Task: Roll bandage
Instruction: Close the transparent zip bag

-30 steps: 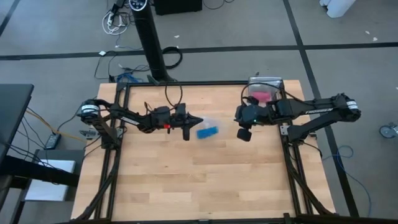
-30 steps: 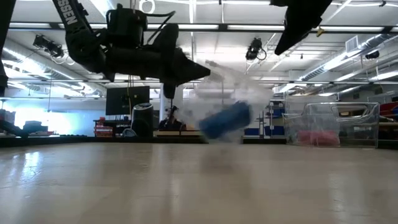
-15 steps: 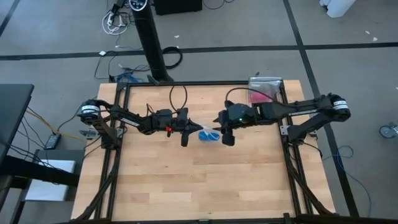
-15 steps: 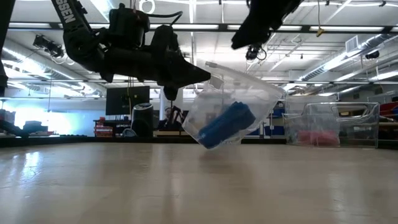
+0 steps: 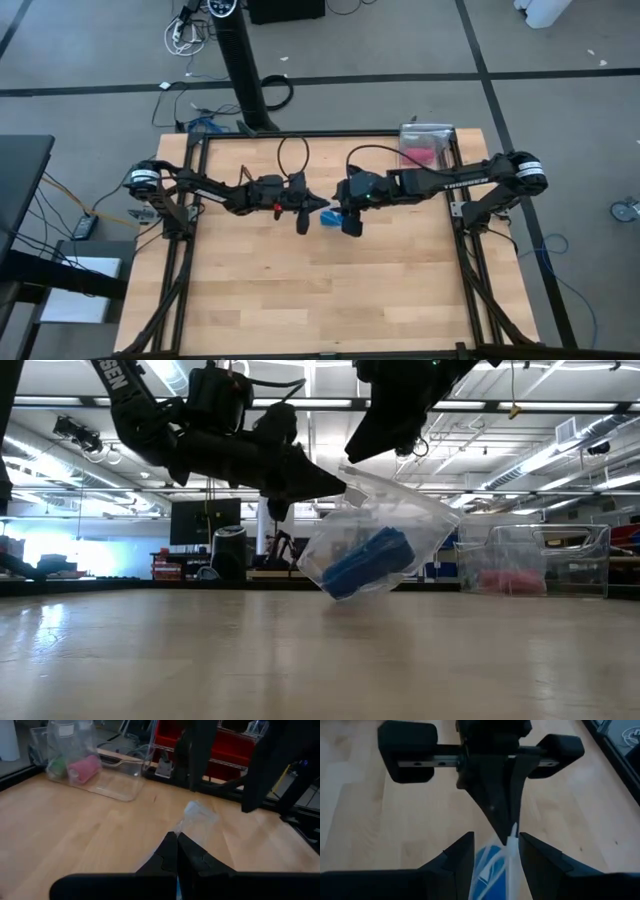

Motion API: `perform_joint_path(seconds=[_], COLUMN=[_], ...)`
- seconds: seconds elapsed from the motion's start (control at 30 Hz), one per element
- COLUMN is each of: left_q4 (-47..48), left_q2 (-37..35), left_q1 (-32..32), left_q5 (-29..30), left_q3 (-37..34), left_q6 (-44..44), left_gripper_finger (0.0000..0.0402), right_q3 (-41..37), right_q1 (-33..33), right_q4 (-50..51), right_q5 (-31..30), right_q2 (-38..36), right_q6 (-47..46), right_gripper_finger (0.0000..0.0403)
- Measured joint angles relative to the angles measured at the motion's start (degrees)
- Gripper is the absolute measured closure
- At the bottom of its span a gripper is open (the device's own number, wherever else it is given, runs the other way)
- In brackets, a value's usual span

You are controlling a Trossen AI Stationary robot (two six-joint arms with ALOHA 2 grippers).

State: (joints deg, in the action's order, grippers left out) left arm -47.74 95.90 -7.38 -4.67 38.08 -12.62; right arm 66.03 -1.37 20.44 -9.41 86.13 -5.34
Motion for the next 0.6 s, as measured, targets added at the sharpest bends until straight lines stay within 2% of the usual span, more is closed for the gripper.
perform_joint_path(seconds=[0.27,0.6], left_q4=[0.12,-0.07], left_q2=[0.0,0.0], left_q1=[0.0,0.0], left_q5=[-0.19,-1.26], left_q3=[1.45,1.56], left_q6=[0.66,0.7], left_gripper_finger=[0.0402,0.0402], right_q3=[0.01,0.01], right_q1=[0.07,0.55], right_q4=[0.36,2.82], right_q5=[-2.19,-3.6], right_q2=[0.0,0.0], right_q6=[-0.08,0.45], right_gripper_finger=[0.0268,0.0341])
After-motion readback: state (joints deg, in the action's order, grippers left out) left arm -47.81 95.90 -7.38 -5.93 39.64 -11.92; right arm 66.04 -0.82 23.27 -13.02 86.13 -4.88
